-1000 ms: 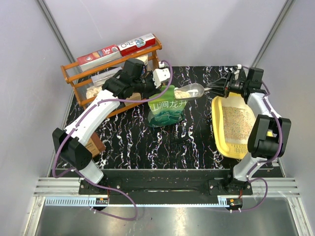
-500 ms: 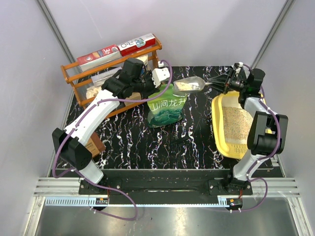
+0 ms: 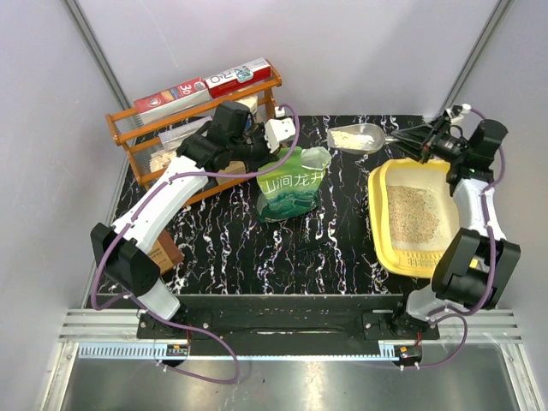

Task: Fill the litter box with clean litter

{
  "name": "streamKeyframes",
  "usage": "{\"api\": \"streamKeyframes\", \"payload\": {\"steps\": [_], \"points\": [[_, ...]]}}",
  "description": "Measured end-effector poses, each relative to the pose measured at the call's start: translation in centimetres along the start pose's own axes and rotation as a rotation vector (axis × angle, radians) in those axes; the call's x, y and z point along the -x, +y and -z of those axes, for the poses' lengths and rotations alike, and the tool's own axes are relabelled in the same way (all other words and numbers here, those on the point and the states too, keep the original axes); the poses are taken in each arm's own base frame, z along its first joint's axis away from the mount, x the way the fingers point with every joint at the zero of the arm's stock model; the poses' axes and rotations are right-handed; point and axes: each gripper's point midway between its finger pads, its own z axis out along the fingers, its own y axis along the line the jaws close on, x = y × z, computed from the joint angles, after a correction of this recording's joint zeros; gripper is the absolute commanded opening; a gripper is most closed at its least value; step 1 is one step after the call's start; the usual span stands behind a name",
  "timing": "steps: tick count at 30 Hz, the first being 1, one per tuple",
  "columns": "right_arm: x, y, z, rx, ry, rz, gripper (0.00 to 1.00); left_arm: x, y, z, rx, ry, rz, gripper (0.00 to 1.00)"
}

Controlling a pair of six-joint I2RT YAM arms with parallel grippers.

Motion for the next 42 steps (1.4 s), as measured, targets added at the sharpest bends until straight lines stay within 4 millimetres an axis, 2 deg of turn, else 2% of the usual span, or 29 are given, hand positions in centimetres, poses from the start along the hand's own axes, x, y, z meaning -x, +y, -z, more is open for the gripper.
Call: {"api": "streamKeyframes", "payload": {"steps": [7, 14, 21, 29, 36, 42], "points": [[1.2, 1.1, 4.6, -0.059, -0.160, 0.062, 0.00, 0.1, -0.4, 0.0, -0.019, -0.008, 0.022, 0.00], [1.1, -0.2, 9.6, -0.144, -0.328, 0.047, 0.00, 0.3, -0.9, 0.0, -0.042, -0.020, 0.042, 0.00], [0.0, -1.2, 13.9, -0.256, -0.499, 0.050, 0.00, 0.5, -1.3, 0.0, -0.064, -0.031, 0.046, 0.00], [-1.2, -3.5, 15.4, -0.405, -0.535, 0.051, 0.00, 0.6, -1.8, -0.1, -0.083, -0.037, 0.046, 0.00], [0.2, -5.4, 18.2, -0.534, -0.623, 0.050, 0.00, 0.8, -2.3, -0.1, -0.103, -0.046, 0.063, 0.00], [0.7, -6.1, 20.2, -0.695, -0.639, 0.171, 0.00, 0.8, -2.9, 0.0, -0.127, -0.058, 0.066, 0.00]]}}
